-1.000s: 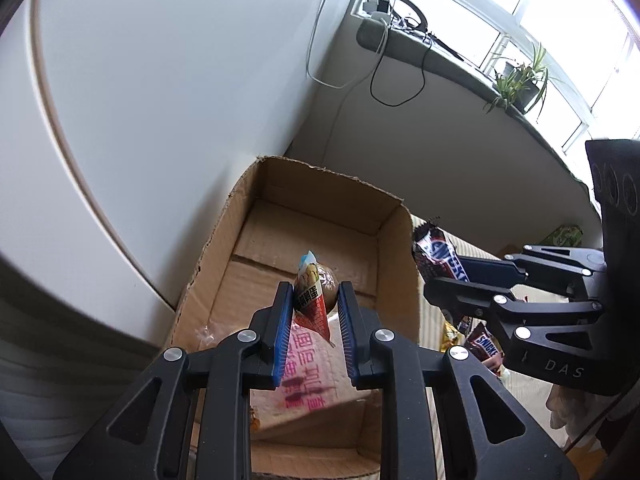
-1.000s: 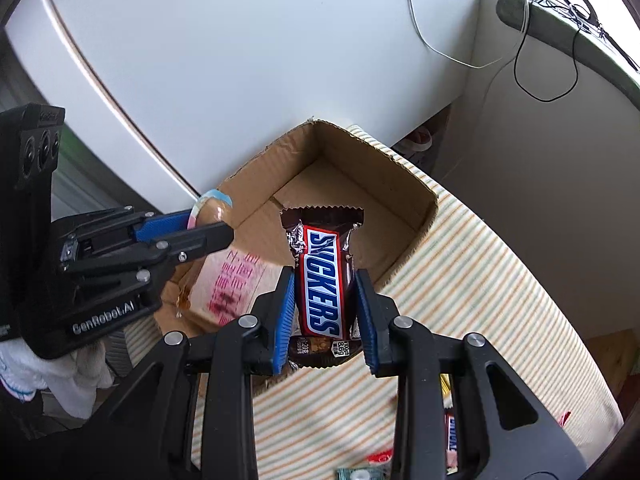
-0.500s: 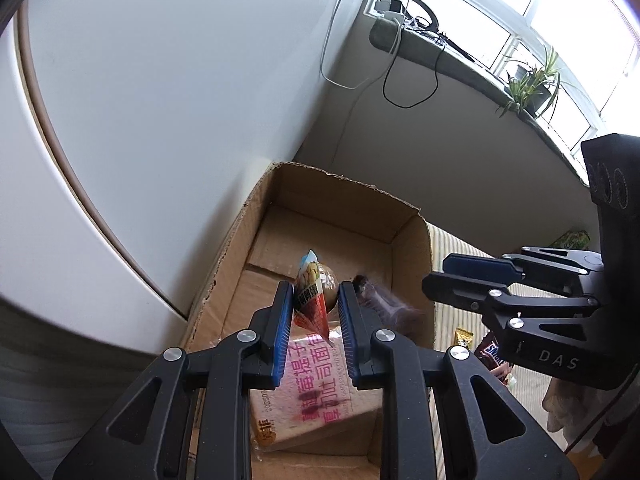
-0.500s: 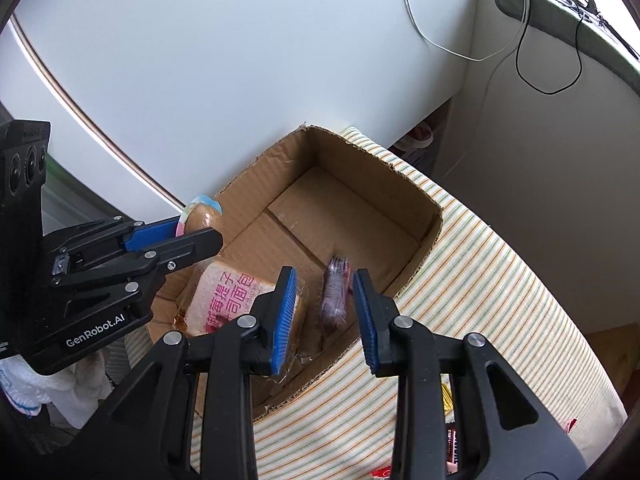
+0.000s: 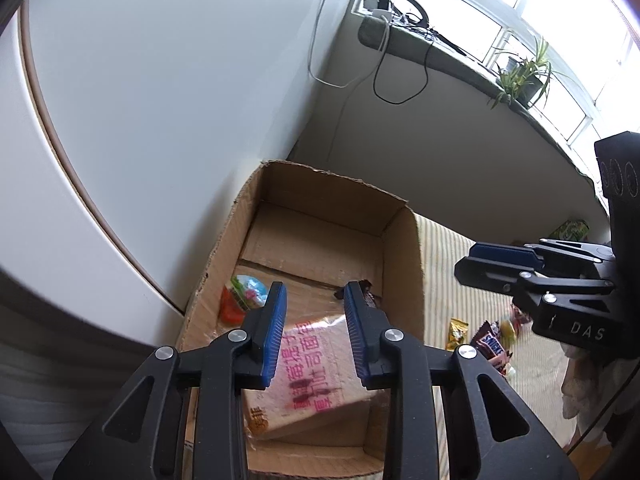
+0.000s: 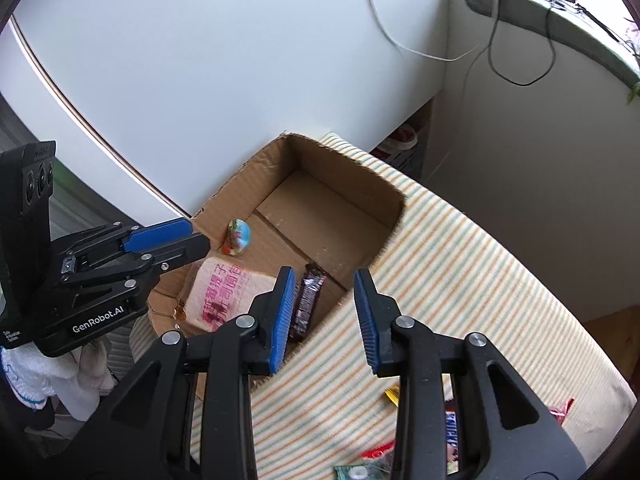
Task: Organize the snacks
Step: 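Move both tools back over the snack pile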
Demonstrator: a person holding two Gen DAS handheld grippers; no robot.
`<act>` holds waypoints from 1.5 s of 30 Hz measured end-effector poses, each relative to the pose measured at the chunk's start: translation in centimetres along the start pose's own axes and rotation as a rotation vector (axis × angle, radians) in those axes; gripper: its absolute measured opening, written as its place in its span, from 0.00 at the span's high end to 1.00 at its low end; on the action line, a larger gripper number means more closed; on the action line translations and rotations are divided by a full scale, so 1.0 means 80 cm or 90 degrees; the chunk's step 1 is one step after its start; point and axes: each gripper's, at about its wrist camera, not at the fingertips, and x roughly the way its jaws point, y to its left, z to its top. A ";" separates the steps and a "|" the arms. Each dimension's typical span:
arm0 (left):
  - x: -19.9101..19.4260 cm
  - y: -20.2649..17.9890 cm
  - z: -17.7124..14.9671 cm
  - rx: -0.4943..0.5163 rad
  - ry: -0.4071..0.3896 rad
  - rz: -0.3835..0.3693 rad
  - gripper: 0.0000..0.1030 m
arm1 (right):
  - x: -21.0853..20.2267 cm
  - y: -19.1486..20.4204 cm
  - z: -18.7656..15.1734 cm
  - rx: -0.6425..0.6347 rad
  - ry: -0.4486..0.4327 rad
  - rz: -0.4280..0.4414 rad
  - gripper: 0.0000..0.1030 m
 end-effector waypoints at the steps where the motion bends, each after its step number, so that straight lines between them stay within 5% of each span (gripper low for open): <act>1: -0.002 -0.003 -0.001 0.001 -0.001 -0.003 0.73 | -0.004 -0.001 -0.002 -0.001 -0.003 -0.005 0.69; 18: -0.020 -0.086 -0.054 0.091 0.026 -0.079 0.72 | -0.092 -0.067 -0.096 0.055 -0.041 -0.050 0.67; 22: -0.015 -0.108 -0.071 0.116 0.049 -0.100 0.72 | -0.113 -0.092 -0.133 0.078 -0.032 -0.098 0.42; 26: -0.005 -0.132 -0.090 0.144 0.078 -0.121 0.72 | -0.131 -0.118 -0.166 0.108 -0.031 -0.123 0.42; 36: 0.028 -0.185 -0.142 0.214 0.155 -0.169 0.72 | -0.102 -0.140 -0.232 0.108 0.051 -0.111 0.42; 45: 0.066 -0.215 -0.175 0.254 0.210 -0.165 0.72 | -0.055 -0.154 -0.266 0.154 0.099 -0.102 0.42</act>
